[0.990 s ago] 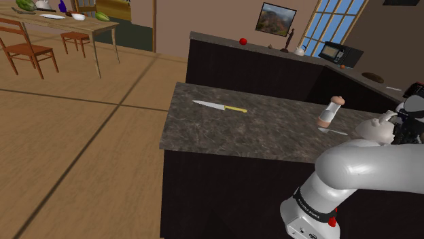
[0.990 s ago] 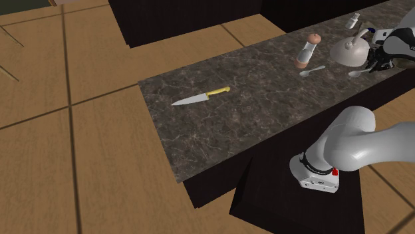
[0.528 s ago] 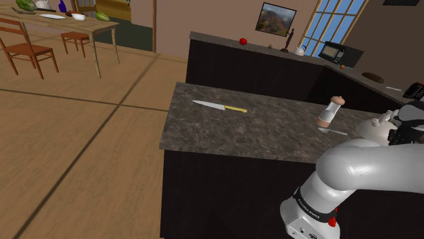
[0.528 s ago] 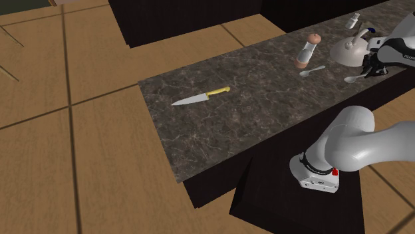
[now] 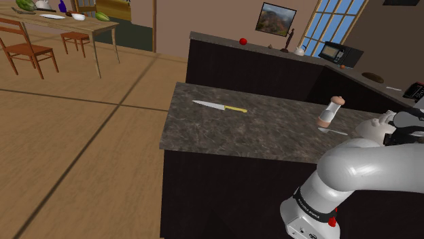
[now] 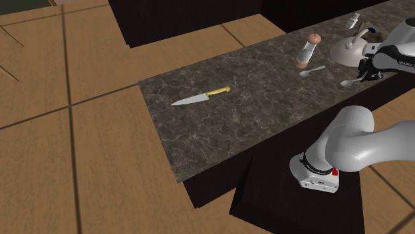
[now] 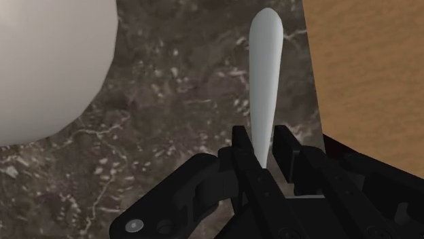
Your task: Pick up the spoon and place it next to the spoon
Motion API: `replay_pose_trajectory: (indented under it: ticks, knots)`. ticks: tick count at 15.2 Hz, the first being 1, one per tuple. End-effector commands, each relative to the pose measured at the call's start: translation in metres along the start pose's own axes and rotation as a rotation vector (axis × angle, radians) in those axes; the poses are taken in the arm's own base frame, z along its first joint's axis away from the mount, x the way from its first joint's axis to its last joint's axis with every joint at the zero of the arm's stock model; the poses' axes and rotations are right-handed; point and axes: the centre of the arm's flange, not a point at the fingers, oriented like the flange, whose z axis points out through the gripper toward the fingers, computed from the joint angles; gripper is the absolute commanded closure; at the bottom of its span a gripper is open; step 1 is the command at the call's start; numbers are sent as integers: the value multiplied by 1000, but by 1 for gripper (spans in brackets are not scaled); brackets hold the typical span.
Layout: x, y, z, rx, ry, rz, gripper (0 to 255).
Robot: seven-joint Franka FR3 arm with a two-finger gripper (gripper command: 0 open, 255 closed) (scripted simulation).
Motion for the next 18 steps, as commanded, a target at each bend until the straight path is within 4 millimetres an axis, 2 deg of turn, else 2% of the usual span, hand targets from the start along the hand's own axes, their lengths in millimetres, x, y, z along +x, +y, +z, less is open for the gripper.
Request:
replay_pose_trajectory:
  ticks: [1, 4, 5, 10, 14, 18]
  knots:
    - [0, 0, 1, 0, 0, 0, 255]
    - [0, 0, 0, 0, 0, 0, 255]
    - [0, 0, 0, 0, 0, 0, 0]
    - [0, 0, 0, 0, 0, 0, 0]
    - [0, 0, -49, 0, 0, 0, 0]
    - [0, 0, -49, 0, 0, 0, 0]
